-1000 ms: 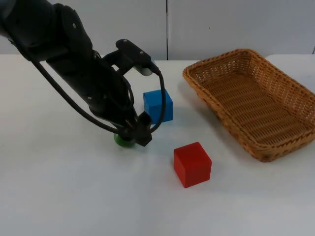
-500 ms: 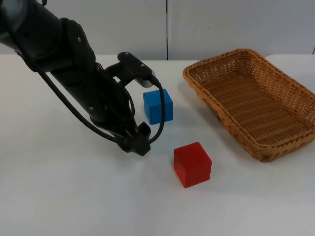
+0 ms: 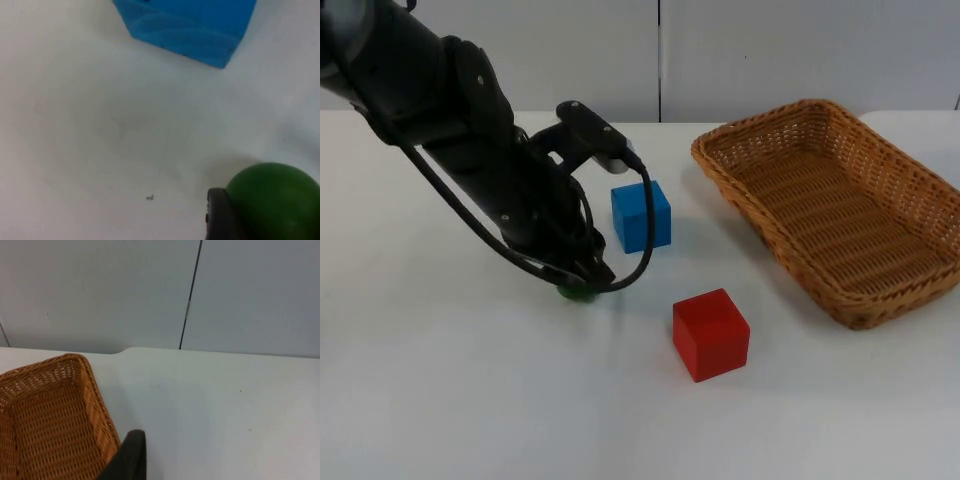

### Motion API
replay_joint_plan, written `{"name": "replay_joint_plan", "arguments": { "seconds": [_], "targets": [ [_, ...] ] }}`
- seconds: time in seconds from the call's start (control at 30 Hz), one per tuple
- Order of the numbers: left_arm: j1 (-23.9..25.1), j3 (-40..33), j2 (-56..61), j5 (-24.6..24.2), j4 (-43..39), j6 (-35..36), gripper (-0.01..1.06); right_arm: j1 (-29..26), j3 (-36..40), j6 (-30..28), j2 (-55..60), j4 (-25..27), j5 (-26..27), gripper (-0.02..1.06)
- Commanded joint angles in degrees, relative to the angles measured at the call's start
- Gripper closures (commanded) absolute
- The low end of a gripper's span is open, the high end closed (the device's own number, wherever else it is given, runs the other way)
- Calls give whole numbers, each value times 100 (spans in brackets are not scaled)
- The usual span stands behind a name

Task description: Place all geometric objects except the red cube into the basket.

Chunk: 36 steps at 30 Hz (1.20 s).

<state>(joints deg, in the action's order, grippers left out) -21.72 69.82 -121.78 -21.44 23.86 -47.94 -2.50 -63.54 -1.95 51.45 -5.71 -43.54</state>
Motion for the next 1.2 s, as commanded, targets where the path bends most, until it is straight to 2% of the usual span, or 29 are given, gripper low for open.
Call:
{"name": "replay_joint_plan", "arguments": {
  "seconds": [0.0,0.17,0.27,0.37,0.43,0.47,0.5,0.57,0.77,0.9,0.93,1.07,1.17],
  "targets": [
    [-35,19,153,-28,-237,381,103,-13,-42,-24,-33,-70,92,2],
    [-35,19,597,-57,-478,697,101,-13,-42,-24,-33,-165,92,2],
    [-35,19,1309,-44,-589,942,100,-13,-42,-24,-33,-129,92,2],
    [-49,19,1750,213,-478,942,100,-13,-42,-24,-33,-130,103,2],
    [-96,19,2045,645,-345,929,100,-13,-42,-24,-33,-130,149,2],
    [-96,19,2045,645,-345,929,100,-13,-42,-24,-33,-130,149,2],
    [-174,19,2187,1078,-351,929,100,-13,-42,-24,-33,-130,161,2],
    [-334,41,2243,1514,-351,929,100,-13,-42,-24,-33,-130,172,2],
    [-779,252,2229,1363,-339,929,100,-13,-42,-24,-33,-130,172,2],
    [-1505,588,1939,1312,-82,929,103,-13,-42,-24,-33,-130,172,2],
    [-1505,588,1939,1312,-82,929,103,-13,-42,-24,-33,-130,172,2],
    [-2122,907,1237,1716,-14,929,103,-13,-42,-24,-33,-130,182,2],
    [-2316,1249,693,1876,-6,940,103,-13,-42,-24,-33,-116,182,2]
  ]
}}
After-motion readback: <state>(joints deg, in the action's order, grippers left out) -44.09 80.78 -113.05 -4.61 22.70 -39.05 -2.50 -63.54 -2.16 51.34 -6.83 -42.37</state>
